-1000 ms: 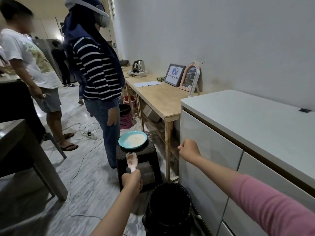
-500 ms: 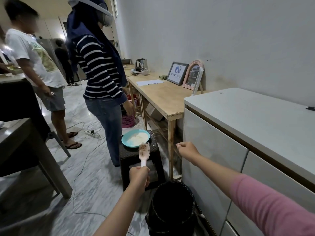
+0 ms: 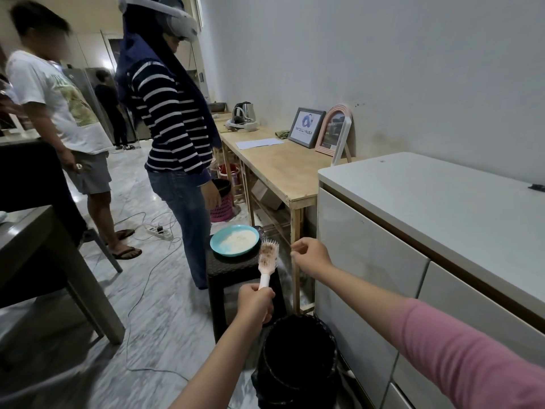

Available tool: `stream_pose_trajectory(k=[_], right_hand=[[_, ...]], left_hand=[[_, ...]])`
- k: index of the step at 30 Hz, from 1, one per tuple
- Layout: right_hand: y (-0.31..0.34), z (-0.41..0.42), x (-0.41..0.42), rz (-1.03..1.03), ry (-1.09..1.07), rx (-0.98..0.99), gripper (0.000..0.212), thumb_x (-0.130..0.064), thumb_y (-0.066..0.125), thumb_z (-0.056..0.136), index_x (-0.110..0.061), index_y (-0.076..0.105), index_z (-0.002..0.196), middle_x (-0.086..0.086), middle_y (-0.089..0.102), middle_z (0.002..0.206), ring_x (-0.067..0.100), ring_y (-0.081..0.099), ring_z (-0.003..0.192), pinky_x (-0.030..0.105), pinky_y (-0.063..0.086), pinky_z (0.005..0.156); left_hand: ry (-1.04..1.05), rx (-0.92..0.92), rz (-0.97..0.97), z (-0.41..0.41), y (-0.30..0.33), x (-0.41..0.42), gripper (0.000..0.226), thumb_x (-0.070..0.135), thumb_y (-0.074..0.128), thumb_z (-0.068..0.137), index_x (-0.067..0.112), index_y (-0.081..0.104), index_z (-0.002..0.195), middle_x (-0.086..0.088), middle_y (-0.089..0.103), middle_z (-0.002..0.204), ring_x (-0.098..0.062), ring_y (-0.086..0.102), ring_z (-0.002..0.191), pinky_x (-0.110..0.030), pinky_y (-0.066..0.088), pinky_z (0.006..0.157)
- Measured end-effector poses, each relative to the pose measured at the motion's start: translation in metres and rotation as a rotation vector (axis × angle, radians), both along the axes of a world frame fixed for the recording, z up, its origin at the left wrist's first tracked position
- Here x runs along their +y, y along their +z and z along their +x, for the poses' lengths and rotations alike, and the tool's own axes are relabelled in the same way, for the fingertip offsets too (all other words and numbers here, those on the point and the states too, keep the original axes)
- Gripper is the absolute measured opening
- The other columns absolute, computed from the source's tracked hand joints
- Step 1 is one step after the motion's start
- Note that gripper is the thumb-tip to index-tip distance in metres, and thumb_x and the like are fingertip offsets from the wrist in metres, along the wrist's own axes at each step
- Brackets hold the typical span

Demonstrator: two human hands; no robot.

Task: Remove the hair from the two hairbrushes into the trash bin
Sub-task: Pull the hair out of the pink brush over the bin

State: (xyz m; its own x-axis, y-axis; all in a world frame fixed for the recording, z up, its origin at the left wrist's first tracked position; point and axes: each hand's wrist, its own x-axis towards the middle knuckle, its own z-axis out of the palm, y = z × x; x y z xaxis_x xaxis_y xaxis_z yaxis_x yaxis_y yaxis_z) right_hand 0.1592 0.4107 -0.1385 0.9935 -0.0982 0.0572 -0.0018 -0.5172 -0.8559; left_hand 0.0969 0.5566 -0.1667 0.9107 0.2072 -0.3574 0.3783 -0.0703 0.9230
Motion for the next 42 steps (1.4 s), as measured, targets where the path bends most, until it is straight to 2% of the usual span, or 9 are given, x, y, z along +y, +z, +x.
stream_pose_trajectory(k=[2, 5, 10, 18, 27, 32, 35, 38, 42], right_hand=[[0.004, 0.0, 0.009, -0.004, 0.086, -0.019, 0.036, -0.026, 0.071, 0.083, -0.012, 0.063, 0.116, 0.003, 0.063, 0.107, 0.017, 0.061, 0.097, 0.02, 0.047, 0.075], [0.008, 0.0, 0.021, -0.128, 0.164, -0.041, 0.058, -0.036, 0.079, 0.075, -0.013, 0.062, 0.125, 0.002, 0.059, 0.119, 0.017, 0.059, 0.107, 0.029, 0.05, 0.091], [0.008, 0.0, 0.028, -0.175, 0.098, -0.091, 0.032, -0.024, 0.079, 0.076, -0.005, 0.075, 0.102, 0.006, 0.073, 0.104, 0.017, 0.066, 0.099, 0.025, 0.05, 0.083], [0.014, -0.003, 0.029, -0.234, 0.101, -0.113, 0.01, -0.012, 0.072, 0.082, -0.003, 0.077, 0.083, 0.011, 0.074, 0.088, 0.019, 0.068, 0.09, 0.034, 0.054, 0.085], [0.022, -0.006, 0.021, -0.517, 0.179, -0.099, 0.005, -0.002, 0.06, 0.086, 0.0, 0.063, 0.083, 0.015, 0.067, 0.091, 0.028, 0.065, 0.089, 0.04, 0.056, 0.077], [0.03, -0.013, 0.014, -0.663, 0.228, -0.12, 0.039, 0.001, 0.057, 0.084, -0.017, 0.033, 0.06, -0.001, 0.04, 0.065, 0.026, 0.054, 0.074, 0.031, 0.041, 0.062], [0.035, -0.012, 0.002, -0.644, 0.206, -0.099, 0.025, 0.0, 0.058, 0.083, -0.011, 0.046, 0.065, 0.008, 0.056, 0.073, 0.029, 0.061, 0.075, 0.033, 0.046, 0.06], [0.04, -0.013, -0.017, -0.596, 0.147, -0.089, 0.001, -0.001, 0.06, 0.085, -0.001, 0.061, 0.085, 0.016, 0.064, 0.089, 0.029, 0.063, 0.083, 0.038, 0.051, 0.068], [0.035, -0.009, -0.034, -0.545, 0.06, -0.047, 0.007, -0.007, 0.06, 0.089, -0.002, 0.065, 0.09, 0.012, 0.066, 0.089, 0.026, 0.064, 0.087, 0.038, 0.055, 0.077]], left_hand=[[-0.033, -0.018, 0.028, -0.004, 0.004, -0.006, 0.011, -0.003, 0.051, 0.087, 0.004, 0.051, 0.079, -0.008, 0.043, 0.056, -0.016, 0.036, 0.04, -0.018, 0.025, 0.037], [-0.07, -0.052, 0.068, -0.007, 0.008, -0.012, 0.012, -0.001, 0.05, 0.088, 0.007, 0.049, 0.078, -0.008, 0.043, 0.058, -0.017, 0.037, 0.041, -0.019, 0.026, 0.037], [-0.056, -0.085, 0.109, -0.005, 0.004, -0.015, 0.003, 0.002, 0.051, 0.086, 0.003, 0.05, 0.088, -0.009, 0.045, 0.061, -0.018, 0.04, 0.043, -0.019, 0.027, 0.037], [-0.036, -0.079, 0.09, -0.006, 0.002, -0.016, 0.008, 0.001, 0.05, 0.085, 0.002, 0.054, 0.093, -0.009, 0.045, 0.062, -0.017, 0.039, 0.044, -0.018, 0.026, 0.036], [-0.028, 0.028, -0.006, -0.005, 0.013, -0.017, 0.021, -0.006, 0.047, 0.083, 0.007, 0.049, 0.066, -0.005, 0.039, 0.05, -0.014, 0.029, 0.035, -0.016, 0.02, 0.038], [0.102, 0.062, -0.075, 0.004, 0.012, -0.015, 0.013, -0.003, 0.047, 0.087, 0.005, 0.045, 0.077, -0.009, 0.044, 0.06, -0.017, 0.036, 0.043, -0.021, 0.026, 0.043], [0.206, 0.048, -0.078, 0.012, 0.003, 0.006, 0.013, -0.002, 0.047, 0.088, 0.007, 0.043, 0.078, -0.011, 0.043, 0.063, -0.016, 0.036, 0.045, -0.019, 0.027, 0.042], [0.243, 0.082, -0.026, 0.019, -0.005, 0.024, 0.01, 0.001, 0.049, 0.088, 0.004, 0.046, 0.08, -0.012, 0.044, 0.062, -0.017, 0.036, 0.044, -0.02, 0.026, 0.042], [0.273, 0.114, -0.018, 0.024, -0.011, 0.036, 0.009, -0.002, 0.05, 0.086, -0.002, 0.052, 0.095, -0.012, 0.046, 0.063, -0.02, 0.039, 0.045, -0.024, 0.028, 0.043]])
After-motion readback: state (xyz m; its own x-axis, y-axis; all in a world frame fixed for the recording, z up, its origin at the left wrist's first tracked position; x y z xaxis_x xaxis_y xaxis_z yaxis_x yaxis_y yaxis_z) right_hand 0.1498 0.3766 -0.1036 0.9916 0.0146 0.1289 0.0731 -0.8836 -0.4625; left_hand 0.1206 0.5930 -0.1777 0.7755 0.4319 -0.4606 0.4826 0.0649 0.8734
